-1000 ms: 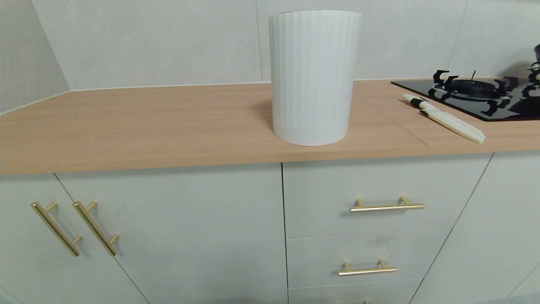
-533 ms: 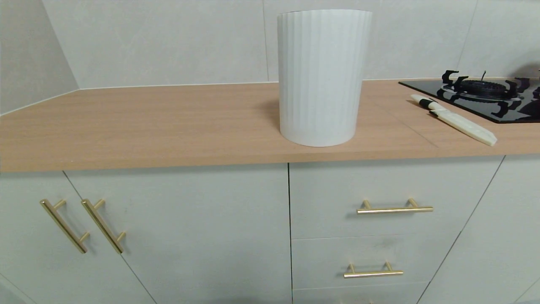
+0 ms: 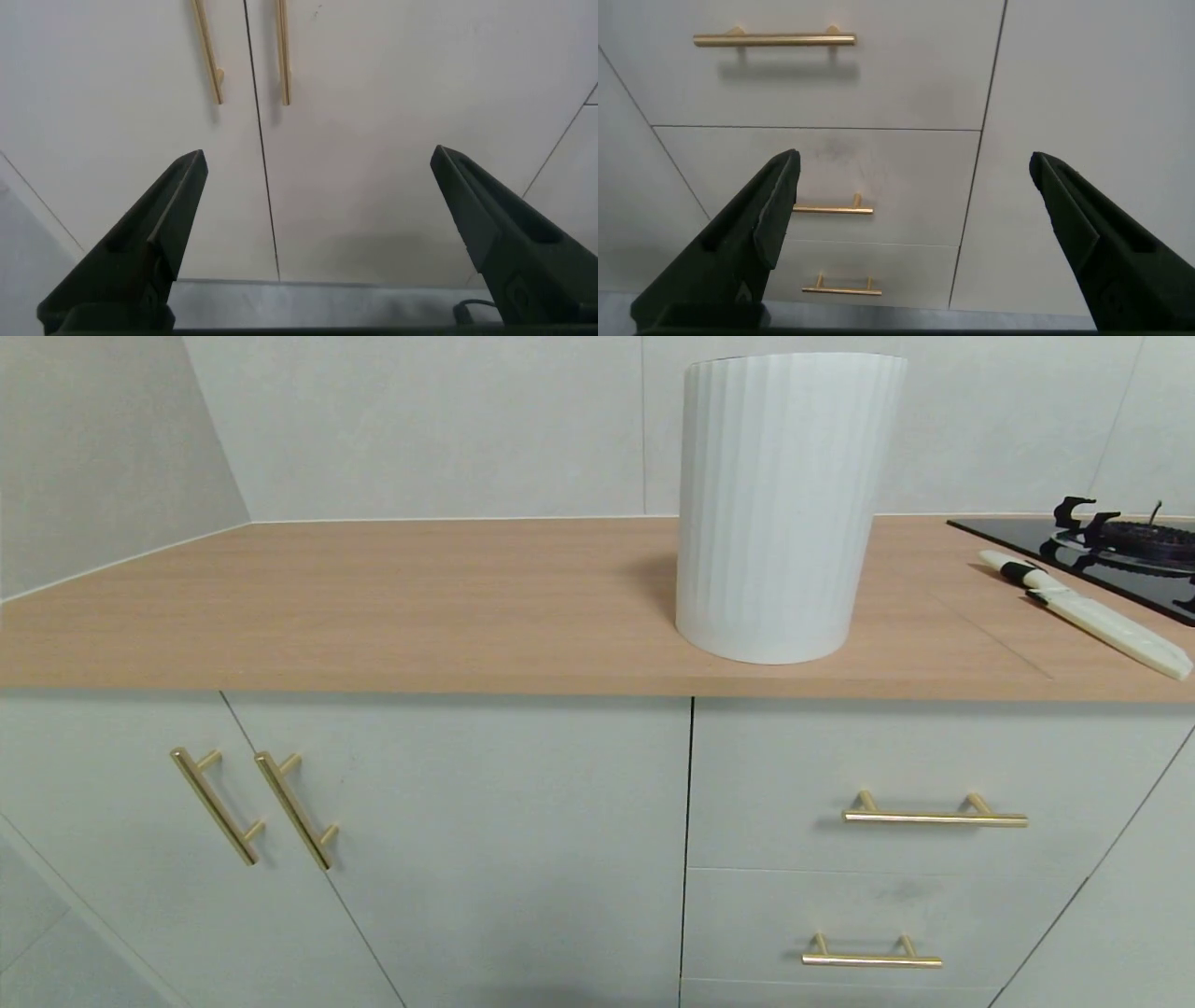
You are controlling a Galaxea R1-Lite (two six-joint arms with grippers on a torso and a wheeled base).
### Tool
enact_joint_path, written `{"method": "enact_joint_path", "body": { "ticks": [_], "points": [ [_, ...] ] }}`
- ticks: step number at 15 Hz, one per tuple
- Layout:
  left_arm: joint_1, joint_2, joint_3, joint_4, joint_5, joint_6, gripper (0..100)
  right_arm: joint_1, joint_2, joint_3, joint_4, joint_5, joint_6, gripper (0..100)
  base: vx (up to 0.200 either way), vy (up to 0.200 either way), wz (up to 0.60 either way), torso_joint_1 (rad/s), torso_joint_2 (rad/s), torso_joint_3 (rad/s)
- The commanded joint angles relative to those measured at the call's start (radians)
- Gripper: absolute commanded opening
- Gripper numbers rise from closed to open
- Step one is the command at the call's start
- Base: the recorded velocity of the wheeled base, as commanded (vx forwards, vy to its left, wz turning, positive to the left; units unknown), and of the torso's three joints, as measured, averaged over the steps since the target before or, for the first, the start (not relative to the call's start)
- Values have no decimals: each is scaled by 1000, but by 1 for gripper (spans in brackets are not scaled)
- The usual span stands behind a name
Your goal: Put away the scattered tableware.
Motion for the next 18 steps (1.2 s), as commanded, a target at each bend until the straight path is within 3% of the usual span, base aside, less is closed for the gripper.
{"method": "enact_joint_path", "body": {
  "ticks": [1,6,9,18],
  "points": [
    [1,1,0,0,0,0,100,0,2,0,0,0,0,100,0,0,0,0,0,0],
    [1,1,0,0,0,0,100,0,2,0,0,0,0,100,0,0,0,0,0,0],
    [1,1,0,0,0,0,100,0,2,0,0,0,0,100,0,0,-600,-2,1,4],
    [1,1,0,0,0,0,100,0,2,0,0,0,0,100,0,0,0,0,0,0]
  ]
}}
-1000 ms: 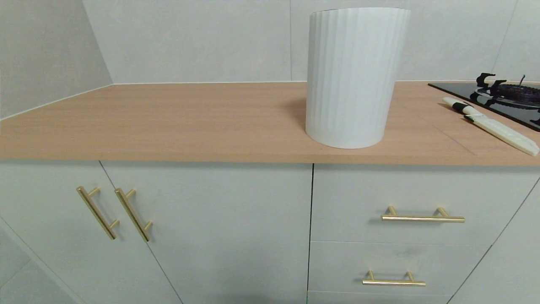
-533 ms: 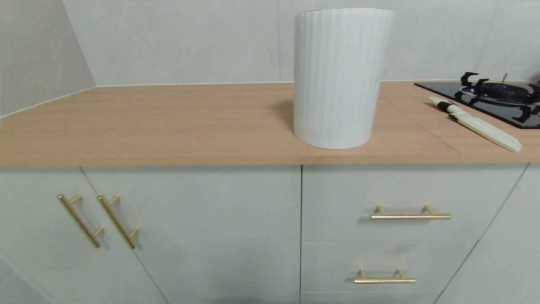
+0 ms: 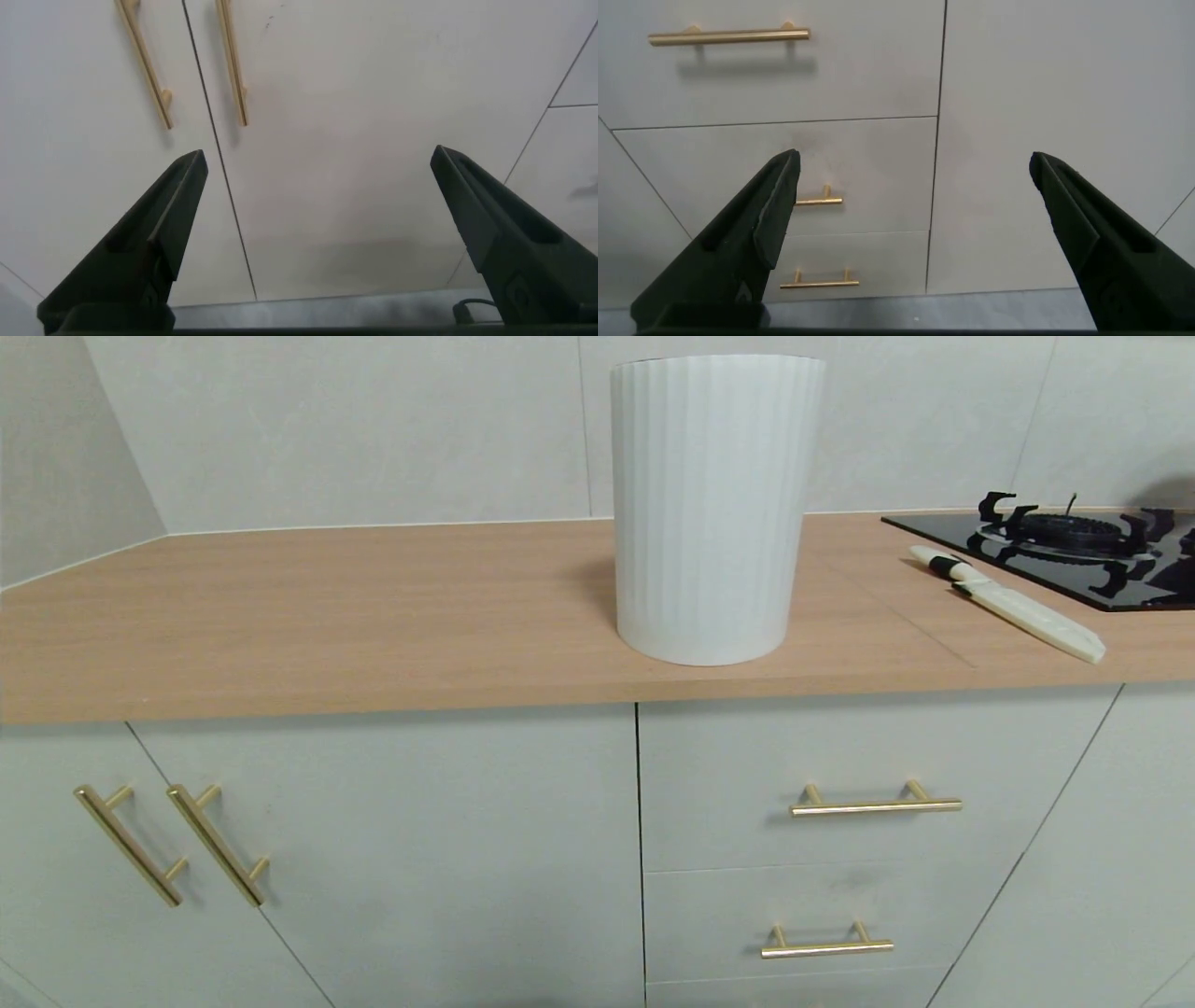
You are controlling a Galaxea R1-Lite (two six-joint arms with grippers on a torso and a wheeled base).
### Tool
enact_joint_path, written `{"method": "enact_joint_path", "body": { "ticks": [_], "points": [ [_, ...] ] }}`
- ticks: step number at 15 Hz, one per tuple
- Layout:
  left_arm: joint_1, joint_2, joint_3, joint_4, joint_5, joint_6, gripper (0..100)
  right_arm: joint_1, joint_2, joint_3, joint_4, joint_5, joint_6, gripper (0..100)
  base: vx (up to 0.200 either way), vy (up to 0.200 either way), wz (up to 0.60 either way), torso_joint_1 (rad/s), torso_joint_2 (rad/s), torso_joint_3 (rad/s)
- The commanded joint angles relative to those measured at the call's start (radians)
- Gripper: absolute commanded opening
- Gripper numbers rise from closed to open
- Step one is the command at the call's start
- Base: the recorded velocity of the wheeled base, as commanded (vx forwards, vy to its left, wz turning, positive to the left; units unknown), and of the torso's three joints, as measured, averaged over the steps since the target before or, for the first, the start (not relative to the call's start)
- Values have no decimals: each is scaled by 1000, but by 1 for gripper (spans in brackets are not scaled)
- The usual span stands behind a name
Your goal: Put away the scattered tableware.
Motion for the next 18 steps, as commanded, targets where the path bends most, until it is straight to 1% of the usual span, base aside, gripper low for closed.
{"method": "enact_joint_path", "body": {
  "ticks": [1,2,8,18],
  "points": [
    [1,1,0,0,0,0,100,0,2,0,0,0,0,100,0,0,0,0,0,0],
    [1,1,0,0,0,0,100,0,2,0,0,0,0,100,0,0,0,0,0,0],
    [1,1,0,0,0,0,100,0,2,0,0,0,0,100,0,-200,0,1,3,2],
    [1,1,0,0,0,0,100,0,2,0,0,2,0,100,0,0,0,0,0,0]
  ]
}}
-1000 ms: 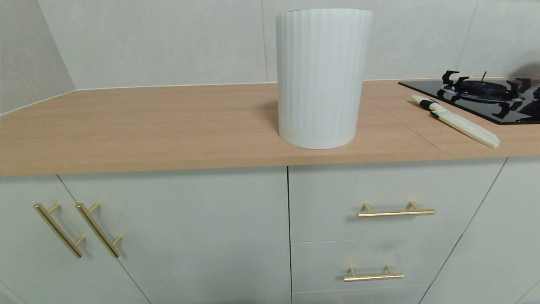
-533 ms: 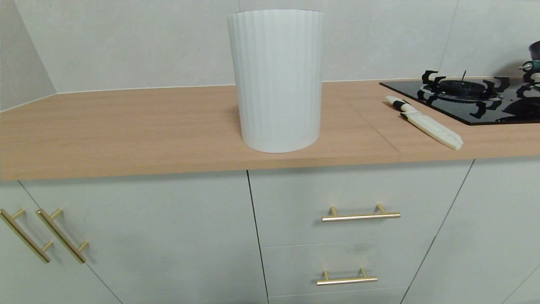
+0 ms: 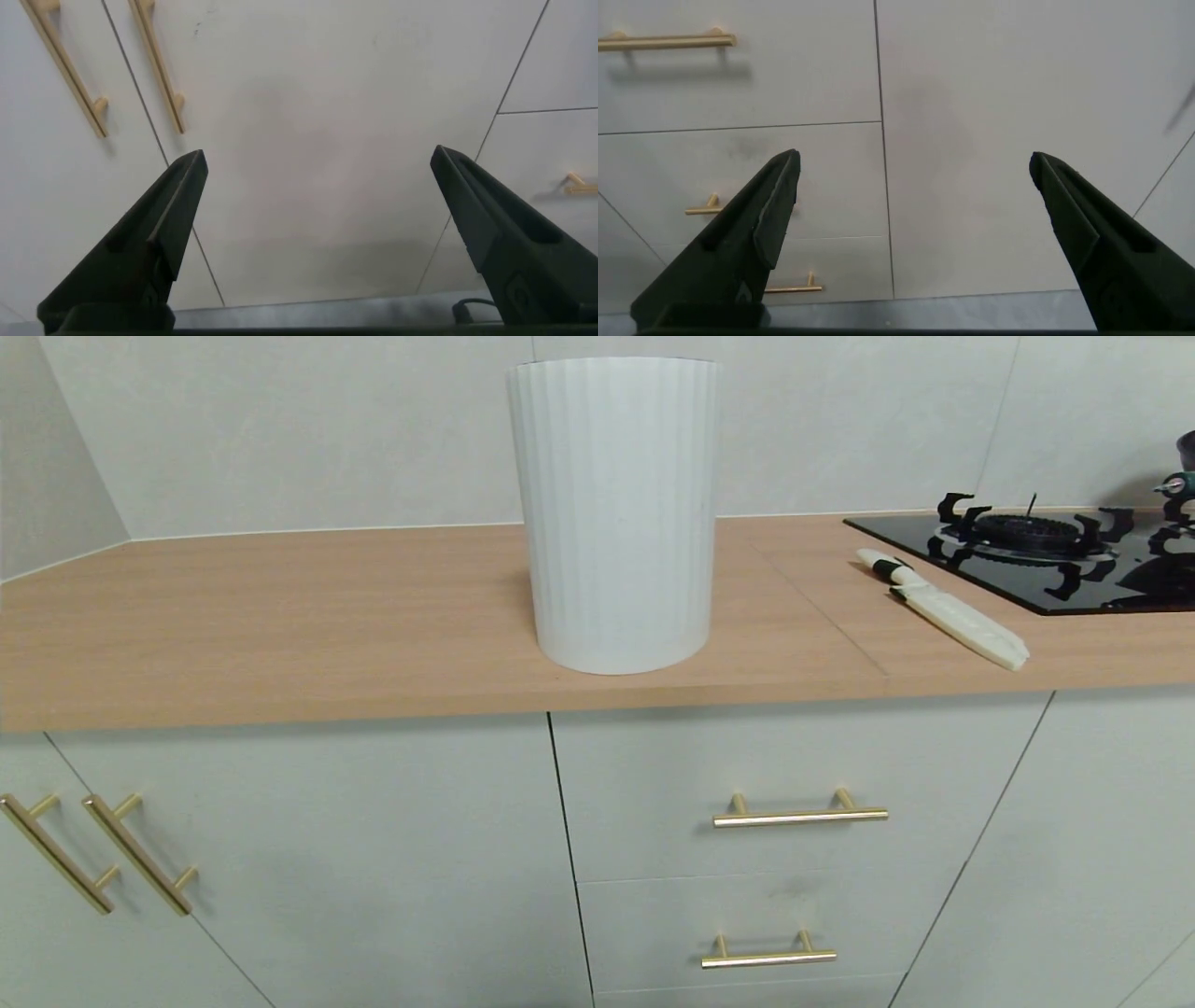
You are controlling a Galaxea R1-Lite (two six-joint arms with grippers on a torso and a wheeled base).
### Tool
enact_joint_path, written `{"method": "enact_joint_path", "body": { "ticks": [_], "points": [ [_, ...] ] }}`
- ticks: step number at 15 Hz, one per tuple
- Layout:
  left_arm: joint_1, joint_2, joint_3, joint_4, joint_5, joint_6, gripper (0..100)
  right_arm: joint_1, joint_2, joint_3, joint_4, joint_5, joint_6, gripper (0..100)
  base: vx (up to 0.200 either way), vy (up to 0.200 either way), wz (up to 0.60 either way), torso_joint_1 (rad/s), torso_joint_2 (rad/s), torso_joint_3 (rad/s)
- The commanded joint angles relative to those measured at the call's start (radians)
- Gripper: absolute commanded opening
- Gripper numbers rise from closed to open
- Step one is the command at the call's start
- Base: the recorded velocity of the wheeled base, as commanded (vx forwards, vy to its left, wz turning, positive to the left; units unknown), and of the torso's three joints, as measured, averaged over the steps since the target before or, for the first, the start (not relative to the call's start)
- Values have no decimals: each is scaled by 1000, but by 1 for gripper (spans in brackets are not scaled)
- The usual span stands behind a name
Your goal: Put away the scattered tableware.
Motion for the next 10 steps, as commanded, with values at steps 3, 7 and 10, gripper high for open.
{"method": "enact_joint_path", "body": {
  "ticks": [3,7,10],
  "points": [
    [0,1,0,0,0,0,100,-1,2,0,0,1,0,100,0,0,0,40,-212,-165],
    [0,1,0,0,0,0,100,-1,2,0,0,1,-3,100,0,0,0,111,-362,-304],
    [0,1,0,0,0,0,100,-1,2,0,0,2,-3,100,0,0,0,147,-505,-307]
  ]
}}
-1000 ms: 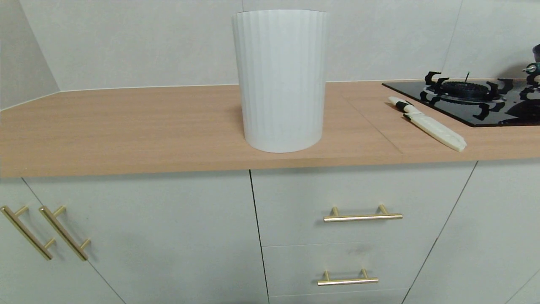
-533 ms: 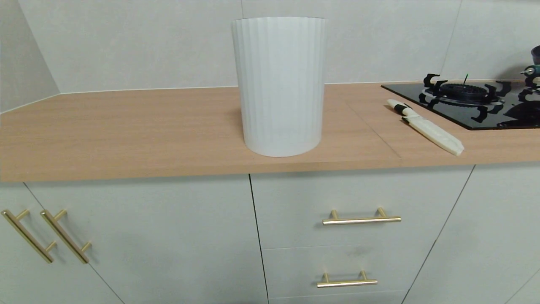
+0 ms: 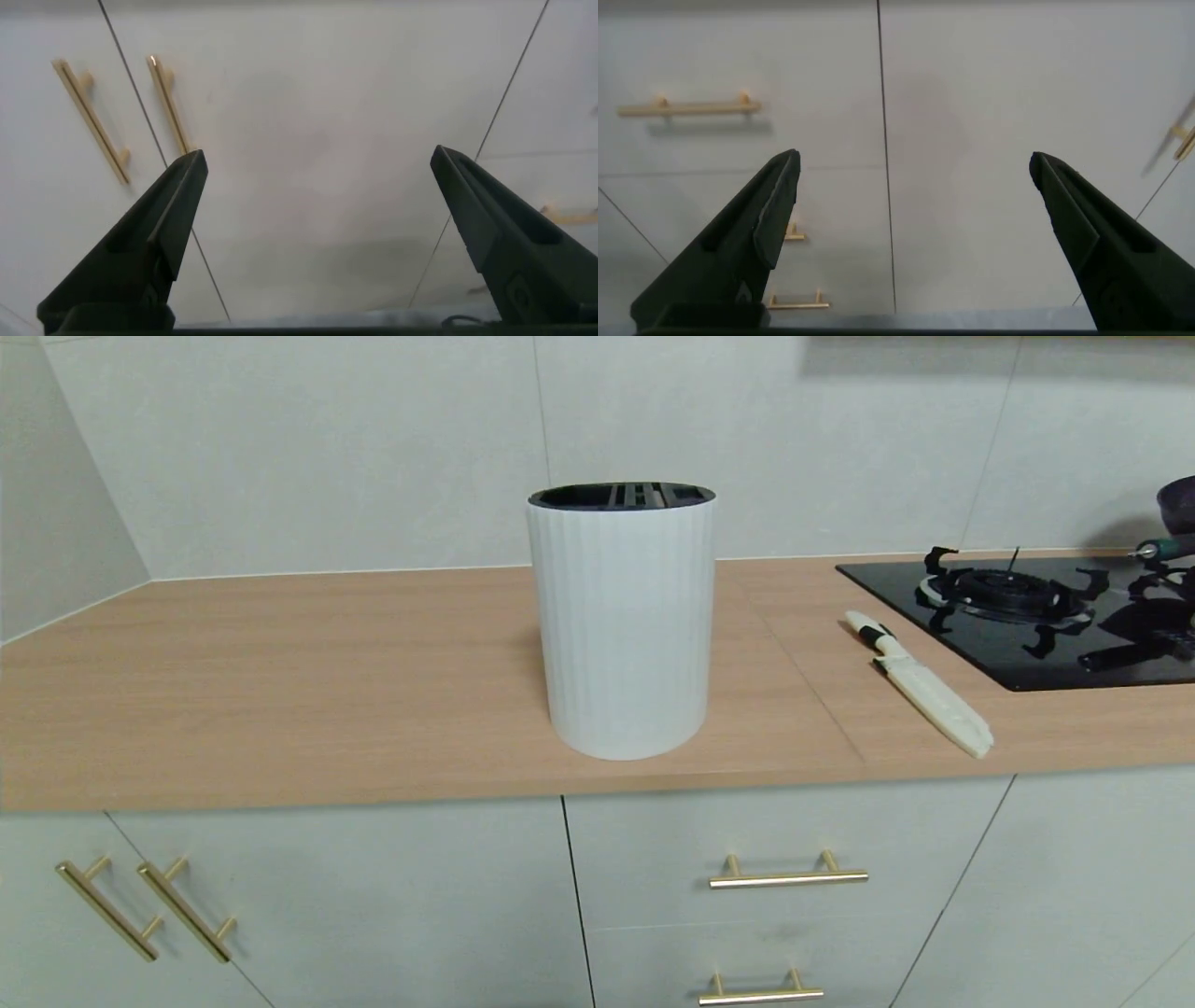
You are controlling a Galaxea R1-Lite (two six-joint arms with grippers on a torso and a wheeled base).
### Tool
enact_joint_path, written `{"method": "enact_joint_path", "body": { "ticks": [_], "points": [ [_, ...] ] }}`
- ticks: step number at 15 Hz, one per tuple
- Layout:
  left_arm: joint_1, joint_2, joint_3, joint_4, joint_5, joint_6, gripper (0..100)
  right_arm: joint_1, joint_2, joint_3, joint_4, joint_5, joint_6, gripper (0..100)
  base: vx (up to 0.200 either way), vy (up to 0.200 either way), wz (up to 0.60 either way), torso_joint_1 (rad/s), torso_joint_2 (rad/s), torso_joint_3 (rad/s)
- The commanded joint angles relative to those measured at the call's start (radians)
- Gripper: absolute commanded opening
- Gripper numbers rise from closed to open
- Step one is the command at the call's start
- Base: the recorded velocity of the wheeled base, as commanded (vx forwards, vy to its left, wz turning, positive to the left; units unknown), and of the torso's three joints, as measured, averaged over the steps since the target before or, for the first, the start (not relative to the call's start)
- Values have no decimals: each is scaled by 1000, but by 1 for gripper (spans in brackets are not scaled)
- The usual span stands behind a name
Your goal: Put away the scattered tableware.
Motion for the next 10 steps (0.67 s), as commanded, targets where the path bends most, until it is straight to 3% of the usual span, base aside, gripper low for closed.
{"method": "enact_joint_path", "body": {
  "ticks": [1,10],
  "points": [
    [0,1,0,0,0,0,100,0,2,0,0,0,0,100,0,0,0,168,-481,-305],
    [0,1,0,0,0,0,100,0,2,0,0,0,0,100,0,0,0,189,-482,-294]
  ]
}}
